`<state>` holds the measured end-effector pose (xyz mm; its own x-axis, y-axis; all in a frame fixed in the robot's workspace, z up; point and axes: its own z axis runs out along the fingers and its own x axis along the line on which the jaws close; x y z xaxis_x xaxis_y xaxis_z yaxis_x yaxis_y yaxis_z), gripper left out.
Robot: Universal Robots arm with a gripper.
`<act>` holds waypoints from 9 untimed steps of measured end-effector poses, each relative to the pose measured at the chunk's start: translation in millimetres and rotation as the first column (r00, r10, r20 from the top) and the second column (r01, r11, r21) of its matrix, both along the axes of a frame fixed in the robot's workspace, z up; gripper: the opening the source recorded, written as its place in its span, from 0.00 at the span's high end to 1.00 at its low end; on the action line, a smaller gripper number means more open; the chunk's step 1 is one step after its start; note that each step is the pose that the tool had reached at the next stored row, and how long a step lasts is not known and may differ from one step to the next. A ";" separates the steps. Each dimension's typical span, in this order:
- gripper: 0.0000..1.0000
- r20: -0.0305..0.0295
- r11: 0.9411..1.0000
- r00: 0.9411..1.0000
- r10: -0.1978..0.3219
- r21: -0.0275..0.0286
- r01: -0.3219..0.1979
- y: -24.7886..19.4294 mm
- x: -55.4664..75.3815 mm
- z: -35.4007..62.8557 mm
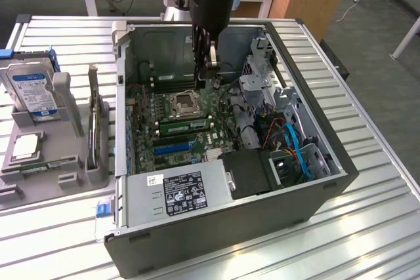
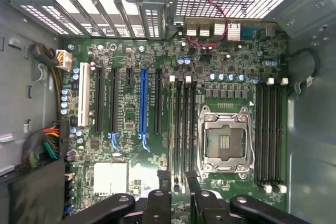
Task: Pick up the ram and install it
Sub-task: 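Insert the ram into the slot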
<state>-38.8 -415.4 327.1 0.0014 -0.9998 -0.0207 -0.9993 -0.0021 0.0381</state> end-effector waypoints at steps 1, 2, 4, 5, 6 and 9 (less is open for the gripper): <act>0.75 0.000 1.000 1.000 0.000 0.000 0.000 0.0 0.0 1.6; 0.75 0.000 1.000 1.000 0.000 0.000 0.000 0.1 0.0 3.2; 0.75 0.001 1.000 1.000 0.000 0.000 0.000 0.1 0.0 6.4; 0.75 0.001 1.000 1.000 0.000 0.000 0.000 0.1 0.0 7.8; 0.75 0.001 1.000 1.000 0.000 0.000 0.000 0.1 0.0 9.0; 0.75 0.002 1.000 1.000 0.000 0.000 0.000 0.2 0.0 12.2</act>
<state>-38.8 -415.2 339.4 0.0013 -0.9998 -0.0207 -0.9993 -0.0021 0.0365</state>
